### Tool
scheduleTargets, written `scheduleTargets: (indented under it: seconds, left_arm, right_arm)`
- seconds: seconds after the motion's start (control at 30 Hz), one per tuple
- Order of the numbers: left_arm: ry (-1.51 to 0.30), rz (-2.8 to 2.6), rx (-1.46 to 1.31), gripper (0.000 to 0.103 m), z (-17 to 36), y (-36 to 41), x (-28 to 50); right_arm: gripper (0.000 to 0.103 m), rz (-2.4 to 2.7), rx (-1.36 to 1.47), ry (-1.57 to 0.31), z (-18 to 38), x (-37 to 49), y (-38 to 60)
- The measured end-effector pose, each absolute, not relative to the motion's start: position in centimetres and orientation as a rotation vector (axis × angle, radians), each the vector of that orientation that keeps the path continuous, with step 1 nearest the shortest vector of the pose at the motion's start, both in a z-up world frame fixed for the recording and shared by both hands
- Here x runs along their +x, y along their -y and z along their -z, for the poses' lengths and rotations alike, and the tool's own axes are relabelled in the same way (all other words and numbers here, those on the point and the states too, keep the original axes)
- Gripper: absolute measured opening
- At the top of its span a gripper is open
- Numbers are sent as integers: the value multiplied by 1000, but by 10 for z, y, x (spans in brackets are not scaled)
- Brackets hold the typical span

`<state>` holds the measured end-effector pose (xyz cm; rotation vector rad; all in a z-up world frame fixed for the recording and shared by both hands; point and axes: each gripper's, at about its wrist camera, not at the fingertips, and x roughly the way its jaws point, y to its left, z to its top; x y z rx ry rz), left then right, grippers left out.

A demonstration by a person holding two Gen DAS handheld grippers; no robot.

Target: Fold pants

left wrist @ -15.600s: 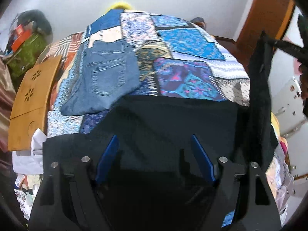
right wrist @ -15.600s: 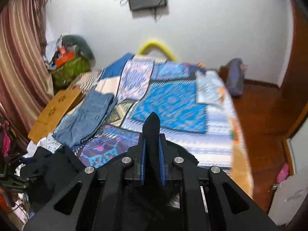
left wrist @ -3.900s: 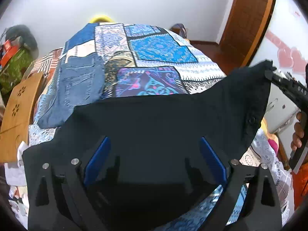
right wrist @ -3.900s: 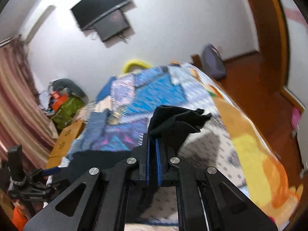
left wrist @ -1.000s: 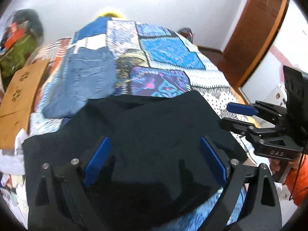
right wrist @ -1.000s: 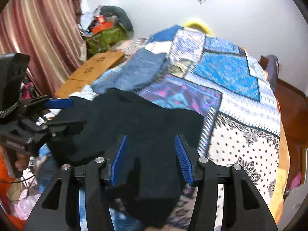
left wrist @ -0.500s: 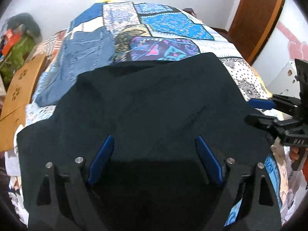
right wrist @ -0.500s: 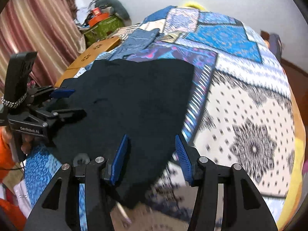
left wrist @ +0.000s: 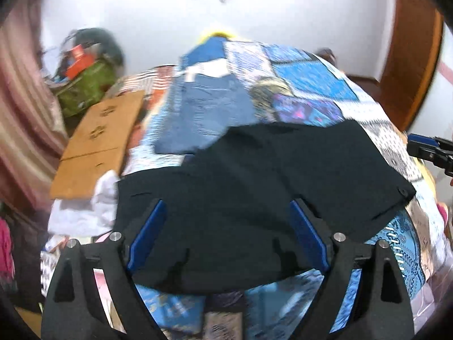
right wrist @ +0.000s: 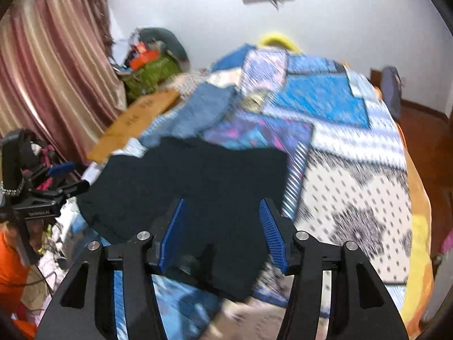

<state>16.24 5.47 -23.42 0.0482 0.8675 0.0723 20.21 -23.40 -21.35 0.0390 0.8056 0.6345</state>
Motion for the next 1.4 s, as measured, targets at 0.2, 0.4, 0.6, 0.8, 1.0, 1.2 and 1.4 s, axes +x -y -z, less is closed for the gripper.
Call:
scheduleTargets:
  seconds: [0.2,0.4,0.6,0.8,1.0,1.2,1.4]
  left_arm:
    - [-906,-117,-220,95,238,-129,137]
    - [-997,-152,-500,95,284,-185,113]
    - [-1063,-133,-665,95,330,-201,105]
    - [-1050,-105,-759,95,348,-199,111]
    - [-1039,-66,-873,95,360,-210,130]
    - [-1006,-87,-1009,95,373,-233,148]
    - [-1056,-267,-755,35,370,-219,167]
  right_arm:
    - [57,-706,17,-751,205,197,192]
    - [57,-810,24,-810,224,196,152]
    - [57,-816,-67,-929,260,201,124]
    - [57,-842,-117,-983,276,203,120]
    - [57,-860,-118,-971,276,201,124]
    - [57,-868,-104,-969,277,201,124]
    - [57,-870,-94,-970,277,203,124]
